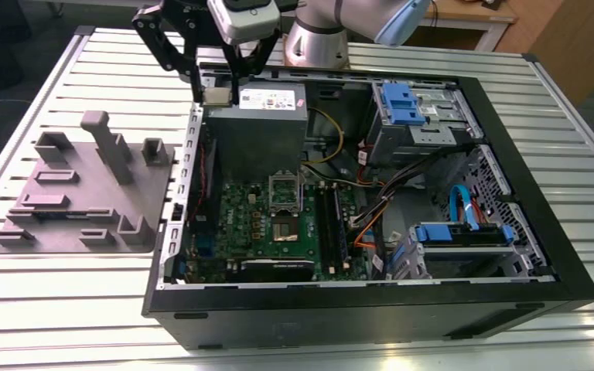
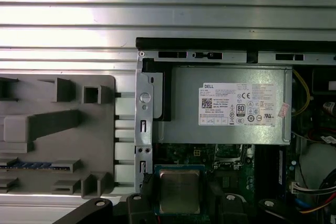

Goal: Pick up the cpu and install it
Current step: 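Pick up the cpu and move it towards the insertion slot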

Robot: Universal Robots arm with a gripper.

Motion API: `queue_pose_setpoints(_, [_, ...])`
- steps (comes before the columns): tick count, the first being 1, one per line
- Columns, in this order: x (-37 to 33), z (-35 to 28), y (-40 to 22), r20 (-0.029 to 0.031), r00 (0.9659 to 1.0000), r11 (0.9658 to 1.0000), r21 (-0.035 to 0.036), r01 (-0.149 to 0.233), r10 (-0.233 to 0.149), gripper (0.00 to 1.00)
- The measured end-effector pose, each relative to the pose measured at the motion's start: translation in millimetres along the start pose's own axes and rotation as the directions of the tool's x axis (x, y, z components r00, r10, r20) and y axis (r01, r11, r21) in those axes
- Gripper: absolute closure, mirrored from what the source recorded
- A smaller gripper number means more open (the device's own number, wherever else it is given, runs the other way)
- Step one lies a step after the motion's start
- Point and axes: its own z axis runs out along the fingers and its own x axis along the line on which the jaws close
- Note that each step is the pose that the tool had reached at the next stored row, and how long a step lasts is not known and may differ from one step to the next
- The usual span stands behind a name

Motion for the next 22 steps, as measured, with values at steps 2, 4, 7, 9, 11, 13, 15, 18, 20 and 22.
queue_pose_setpoints(2, [-3.9,0.0,0.0,0.0001,1.0,1.0,-0.0001,0.0,0.0,0.53])
queue_pose_setpoints(4, [-8.4,0.0,0.0,0.0001,1.0,1.0,-0.0001,0.0,0.0,0.53])
queue_pose_setpoints(7, [-12.0,-0.1,0.0,0.0,1.0,1.0,0.0001,0.0,0.0,0.53])
queue_pose_setpoints(9, [-13.3,-0.1,0.0,-0.0001,1.0,1.0,0.0001,0.0,0.0,0.53])
queue_pose_setpoints(11, [-16.5,-0.1,0.0,0.0,1.0,1.0,0.0002,0.0,0.0,0.53])
queue_pose_setpoints(13, [-18.9,-0.1,0.0,0.0,1.0,1.0,0.0001,0.0,0.0,0.53])
queue_pose_setpoints(15, [-21.7,-0.2,0.0,0.0,1.0,1.0,0.0002,0.0,0.0,0.53])
queue_pose_setpoints(18, [-23.3,-0.2,0.0,0.0,1.0,1.0,0.0006,0.0,0.0,0.53])
queue_pose_setpoints(20, [-23.7,-0.2,0.0,0.0,1.0,1.0,0.0007,0.0,0.0,0.53])
queue_pose_setpoints(22, [-24.4,-0.3,-0.9,-0.0001,1.0,1.0,0.0008,0.0,0.0,0.53])
